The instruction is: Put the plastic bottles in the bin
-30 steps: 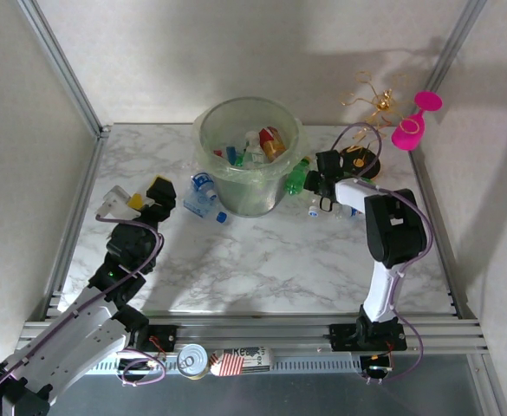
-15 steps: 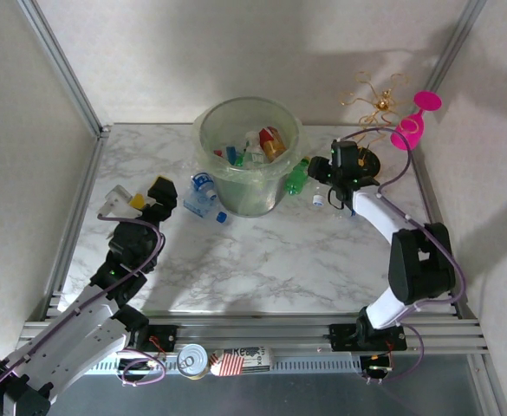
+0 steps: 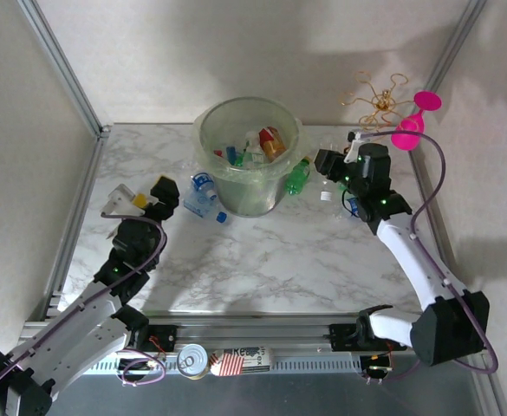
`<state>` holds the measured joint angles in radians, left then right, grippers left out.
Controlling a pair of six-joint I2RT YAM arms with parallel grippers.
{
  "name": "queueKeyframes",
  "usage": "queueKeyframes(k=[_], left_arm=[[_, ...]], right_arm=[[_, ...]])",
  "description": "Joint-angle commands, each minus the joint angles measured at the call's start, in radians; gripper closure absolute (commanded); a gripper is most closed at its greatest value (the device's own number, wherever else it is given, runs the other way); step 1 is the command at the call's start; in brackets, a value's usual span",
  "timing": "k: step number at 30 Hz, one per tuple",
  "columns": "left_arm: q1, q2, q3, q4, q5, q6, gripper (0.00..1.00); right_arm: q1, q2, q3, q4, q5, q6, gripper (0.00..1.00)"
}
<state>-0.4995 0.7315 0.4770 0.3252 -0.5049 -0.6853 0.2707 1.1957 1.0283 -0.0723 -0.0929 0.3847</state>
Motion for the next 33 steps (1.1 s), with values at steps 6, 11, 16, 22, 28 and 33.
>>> queueKeyframes(k=[6, 11, 16, 22, 28, 33], left_arm=[[0.013, 0.032, 0.026, 0.049, 0.048, -0.003, 0.0], [0.018, 0.017, 0.026, 0.031, 0.047, -0.001, 0.0], [0.022, -0.022, 0.016, 0.006, 0.028, 0.004, 0.0], [0.034, -0.083, -0.016, -0.065, 0.007, -0.002, 0.0], [0.044, -0.141, -0.044, -0.101, -0.008, -0.012, 0.01], [0.049, -0.172, -0.052, -0.128, -0.012, -0.018, 0.0]], right_arm=[[-0.005, -0.047, 0.112, 0.051, -0.122, 0.01, 0.48], [0.005, -0.003, 0.196, 0.118, -0.194, 0.031, 0.49], [0.047, 0.084, 0.295, 0.177, -0.234, 0.041, 0.49], [0.134, 0.237, 0.467, 0.196, -0.234, 0.015, 0.5], [0.195, 0.399, 0.627, 0.216, -0.243, 0.009, 0.5], [0.212, 0.535, 0.74, 0.217, -0.262, 0.019, 0.51]])
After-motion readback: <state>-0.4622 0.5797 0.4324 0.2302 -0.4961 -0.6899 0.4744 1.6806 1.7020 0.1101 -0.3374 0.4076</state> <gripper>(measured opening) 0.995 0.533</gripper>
